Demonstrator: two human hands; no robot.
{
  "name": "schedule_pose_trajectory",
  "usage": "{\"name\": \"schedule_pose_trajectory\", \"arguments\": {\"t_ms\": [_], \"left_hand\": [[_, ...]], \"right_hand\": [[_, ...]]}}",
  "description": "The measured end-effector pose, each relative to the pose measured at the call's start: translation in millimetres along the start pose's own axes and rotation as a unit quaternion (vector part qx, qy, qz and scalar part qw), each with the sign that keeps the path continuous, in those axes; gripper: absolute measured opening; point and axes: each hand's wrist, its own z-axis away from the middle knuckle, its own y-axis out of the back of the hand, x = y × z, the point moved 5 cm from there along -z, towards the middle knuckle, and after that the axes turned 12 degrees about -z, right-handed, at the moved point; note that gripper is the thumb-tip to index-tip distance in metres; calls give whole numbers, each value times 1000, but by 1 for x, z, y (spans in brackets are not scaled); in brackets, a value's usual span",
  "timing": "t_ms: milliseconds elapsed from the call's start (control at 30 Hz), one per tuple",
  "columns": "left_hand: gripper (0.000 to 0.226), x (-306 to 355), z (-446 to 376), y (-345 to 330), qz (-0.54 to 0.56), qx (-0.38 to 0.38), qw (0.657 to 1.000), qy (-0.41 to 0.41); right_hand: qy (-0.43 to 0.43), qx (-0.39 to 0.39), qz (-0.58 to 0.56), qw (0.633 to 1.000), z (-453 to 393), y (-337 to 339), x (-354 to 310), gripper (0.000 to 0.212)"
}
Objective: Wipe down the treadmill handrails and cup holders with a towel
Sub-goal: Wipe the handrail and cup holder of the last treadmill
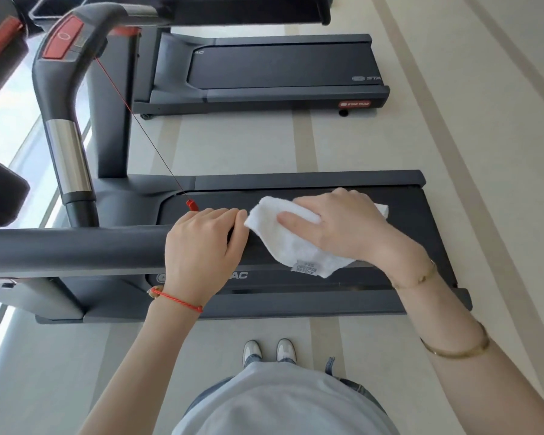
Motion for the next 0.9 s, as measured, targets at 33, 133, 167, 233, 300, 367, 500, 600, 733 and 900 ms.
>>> {"name": "schedule_pose_trajectory", "arguments": {"t_ms": [33, 133, 167, 233, 300, 367, 500, 600, 733, 900], "left_hand": [[45, -2, 0, -2, 3, -5, 1000, 2], [51, -3, 2, -6, 8, -24, 1000, 0], [51, -3, 2, -6, 5, -24, 1000, -1], [50, -3, 3, -6, -1, -19, 1000, -1], [49, -3, 2, -5, -4, -11, 1000, 3], [48, -2, 3, -5, -4, -6, 1000, 3], [47, -2, 5, -5, -2, 2, 1000, 6], [48, -1, 6, -3, -8, 3, 1000, 5], [47, 0, 6, -3, -8, 4, 1000, 9], [47, -1, 6, -4, -17, 12, 1000, 7]], "right_hand": [[4, 39, 9, 999, 8, 2, 3, 48], [4, 145, -36, 989, 30, 5, 23, 46], [-7, 168, -89, 982, 36, 7, 34, 45], [-20, 197, -230, 953, 42, 4, 55, 42], [-31, 245, -353, 902, 46, -2, 70, 42], [-52, 316, -440, 839, 58, -11, 79, 35], [-33, 380, -432, 817, 84, -31, 71, 12], [-22, 363, -431, 825, 80, -26, 71, 17], [-115, 294, -530, 787, 61, -18, 97, 18], [-127, 374, -550, 736, 86, -46, 96, 23]]}}
